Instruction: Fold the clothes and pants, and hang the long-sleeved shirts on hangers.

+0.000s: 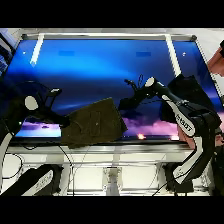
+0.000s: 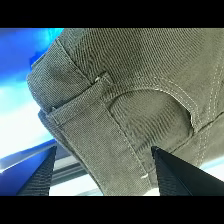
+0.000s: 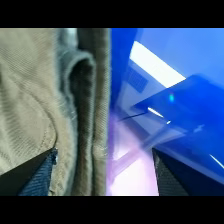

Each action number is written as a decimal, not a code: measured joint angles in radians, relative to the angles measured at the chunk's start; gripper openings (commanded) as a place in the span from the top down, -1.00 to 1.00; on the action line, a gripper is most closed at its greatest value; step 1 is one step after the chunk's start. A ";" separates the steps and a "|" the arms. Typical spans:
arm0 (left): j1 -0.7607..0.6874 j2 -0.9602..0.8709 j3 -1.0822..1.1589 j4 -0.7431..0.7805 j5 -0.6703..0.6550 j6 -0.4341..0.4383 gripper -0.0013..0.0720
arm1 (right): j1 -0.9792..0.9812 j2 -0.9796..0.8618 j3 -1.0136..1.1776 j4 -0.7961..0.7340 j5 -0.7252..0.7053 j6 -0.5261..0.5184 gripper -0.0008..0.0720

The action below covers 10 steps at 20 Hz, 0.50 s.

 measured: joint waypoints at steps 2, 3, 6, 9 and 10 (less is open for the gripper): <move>0.000 -0.001 -0.002 0.000 0.008 0.004 -0.94 | 0.017 -0.016 0.001 0.019 -0.005 0.000 -0.87; 0.000 -0.002 -0.003 0.000 0.009 0.005 -0.94 | 0.026 -0.023 0.002 0.022 -0.006 0.000 -0.87; 0.000 -0.002 -0.004 0.000 0.013 0.006 -0.94 | 0.051 -0.040 0.002 0.033 -0.013 0.000 -0.87; 0.000 -0.002 -0.004 0.000 0.015 0.006 -0.94 | 0.074 -0.048 0.001 0.042 -0.011 -0.001 -0.87; 0.000 -0.002 -0.004 0.000 0.016 0.006 -0.94 | 0.084 -0.049 0.001 0.042 -0.009 -0.003 -0.86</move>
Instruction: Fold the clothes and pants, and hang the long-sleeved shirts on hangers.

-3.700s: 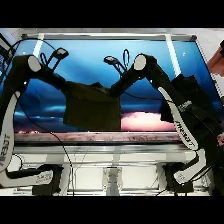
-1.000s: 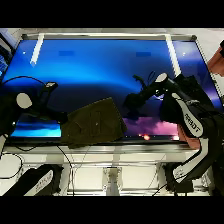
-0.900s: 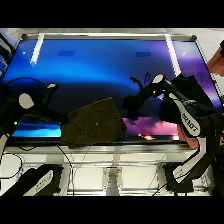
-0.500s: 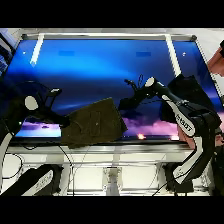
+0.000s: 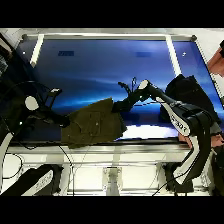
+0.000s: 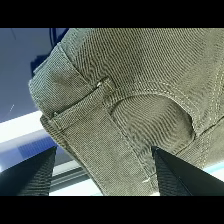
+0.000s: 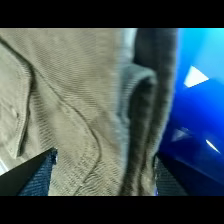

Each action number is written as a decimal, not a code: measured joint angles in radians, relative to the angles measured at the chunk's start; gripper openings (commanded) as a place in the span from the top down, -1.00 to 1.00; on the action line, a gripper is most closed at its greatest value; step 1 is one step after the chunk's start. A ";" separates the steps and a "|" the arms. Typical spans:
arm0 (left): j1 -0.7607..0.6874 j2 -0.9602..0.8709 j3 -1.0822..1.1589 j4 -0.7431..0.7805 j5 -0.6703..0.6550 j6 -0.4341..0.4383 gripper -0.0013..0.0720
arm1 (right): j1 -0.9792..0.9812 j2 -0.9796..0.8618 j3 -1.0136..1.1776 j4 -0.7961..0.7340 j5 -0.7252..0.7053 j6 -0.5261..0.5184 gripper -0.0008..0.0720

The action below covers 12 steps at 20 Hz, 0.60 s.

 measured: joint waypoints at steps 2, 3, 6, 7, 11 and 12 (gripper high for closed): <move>0.000 0.000 0.000 0.000 0.001 0.000 -0.94 | 0.025 -0.002 0.000 0.000 0.009 -0.009 -0.79; 0.000 0.000 0.000 0.000 0.001 0.000 -0.94 | 0.041 -0.003 0.000 -0.001 0.014 -0.013 -0.78; 0.000 0.000 0.000 0.000 0.001 0.000 -0.94 | 0.084 -0.004 0.000 -0.008 0.015 -0.021 -0.47; 0.000 0.000 0.000 0.000 0.002 0.000 -0.94 | 0.096 -0.005 0.000 -0.013 0.012 -0.023 -0.30; 0.000 0.000 0.000 0.000 0.002 0.000 -0.94 | 0.131 -0.006 -0.002 -0.019 -0.013 -0.024 0.74; 0.000 0.000 0.000 0.000 0.002 0.000 -0.94 | 0.138 -0.006 -0.002 -0.021 -0.018 -0.023 0.88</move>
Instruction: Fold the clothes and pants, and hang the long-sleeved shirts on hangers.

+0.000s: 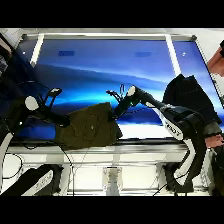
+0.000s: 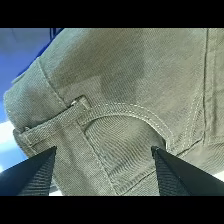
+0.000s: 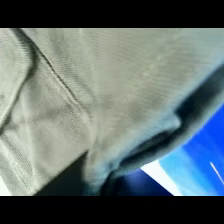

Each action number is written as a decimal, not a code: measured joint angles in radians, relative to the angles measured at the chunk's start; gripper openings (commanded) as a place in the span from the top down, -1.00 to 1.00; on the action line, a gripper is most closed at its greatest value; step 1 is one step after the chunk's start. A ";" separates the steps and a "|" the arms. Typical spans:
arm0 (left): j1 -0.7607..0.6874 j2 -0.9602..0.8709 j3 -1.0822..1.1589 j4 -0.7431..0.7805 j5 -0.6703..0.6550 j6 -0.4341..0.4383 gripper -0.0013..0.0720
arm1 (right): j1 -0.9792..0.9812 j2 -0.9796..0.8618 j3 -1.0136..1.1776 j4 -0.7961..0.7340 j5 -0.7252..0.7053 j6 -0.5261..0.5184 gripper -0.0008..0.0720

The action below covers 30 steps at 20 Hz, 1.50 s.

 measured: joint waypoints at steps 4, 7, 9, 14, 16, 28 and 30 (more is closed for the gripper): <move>0.000 0.000 0.000 0.000 0.000 0.000 -0.93 | 0.010 0.001 0.007 0.057 -0.040 0.003 0.92; 0.000 0.000 0.000 0.000 0.000 0.000 -0.93 | -0.013 0.014 0.072 0.111 -0.024 0.029 0.92; 0.000 0.000 0.000 0.000 0.000 0.000 -0.93 | -0.049 0.042 0.151 0.106 0.008 0.069 0.92; 0.000 0.000 0.000 0.000 -0.001 0.000 -0.93 | -0.240 0.154 0.394 -0.076 0.097 0.234 0.92; 0.000 0.000 0.000 0.000 -0.001 0.000 -0.93 | -0.359 0.192 0.470 -0.163 0.175 0.302 0.92; 0.000 0.000 0.000 0.000 -0.001 0.000 -0.93 | -1.083 0.370 0.486 -0.562 0.592 0.417 0.92; 0.000 0.000 0.000 0.000 -0.001 0.000 -0.93 | -1.159 0.394 0.399 -0.578 0.602 0.417 0.92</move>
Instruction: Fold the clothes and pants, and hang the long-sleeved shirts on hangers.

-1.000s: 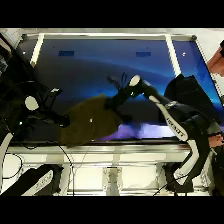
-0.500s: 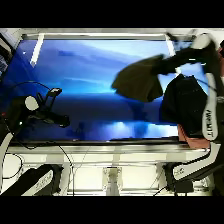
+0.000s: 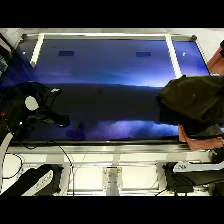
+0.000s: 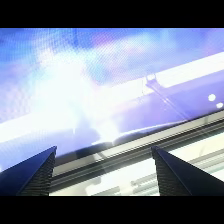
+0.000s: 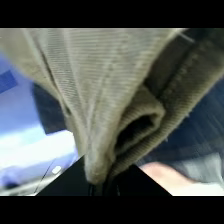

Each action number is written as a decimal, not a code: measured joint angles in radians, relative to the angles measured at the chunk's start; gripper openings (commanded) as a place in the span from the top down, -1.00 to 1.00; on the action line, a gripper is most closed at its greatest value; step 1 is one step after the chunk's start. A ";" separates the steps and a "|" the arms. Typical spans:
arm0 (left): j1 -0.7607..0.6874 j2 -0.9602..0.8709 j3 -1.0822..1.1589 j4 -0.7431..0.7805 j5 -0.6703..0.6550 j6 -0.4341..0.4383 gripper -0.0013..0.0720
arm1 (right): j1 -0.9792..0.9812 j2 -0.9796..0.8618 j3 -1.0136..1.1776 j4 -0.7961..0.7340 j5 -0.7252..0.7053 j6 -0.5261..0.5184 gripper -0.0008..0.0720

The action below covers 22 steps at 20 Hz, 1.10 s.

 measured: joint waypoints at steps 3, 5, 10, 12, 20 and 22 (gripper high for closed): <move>0.000 0.000 0.000 0.000 0.000 0.000 -0.93 | -0.072 0.022 -0.172 -0.036 0.002 0.001 0.39; 0.000 0.000 0.000 0.000 0.000 0.000 -0.93 | -0.094 0.029 -0.278 -0.071 -0.019 0.001 0.24; 0.000 0.000 0.000 0.000 0.000 0.000 -0.93 | -0.114 0.048 -0.424 -0.169 -0.073 0.004 0.04; 0.000 0.000 0.000 0.000 0.000 0.000 -0.93 | -0.116 0.085 -0.441 -0.211 -0.120 0.004 0.07; 0.000 0.000 0.000 0.000 0.000 0.000 -0.93 | -0.060 0.369 -0.420 0.081 -0.390 -0.064 0.92; 0.000 0.000 0.000 0.000 0.000 0.000 -0.93 | 0.027 0.433 -0.420 0.158 -0.398 -0.083 0.92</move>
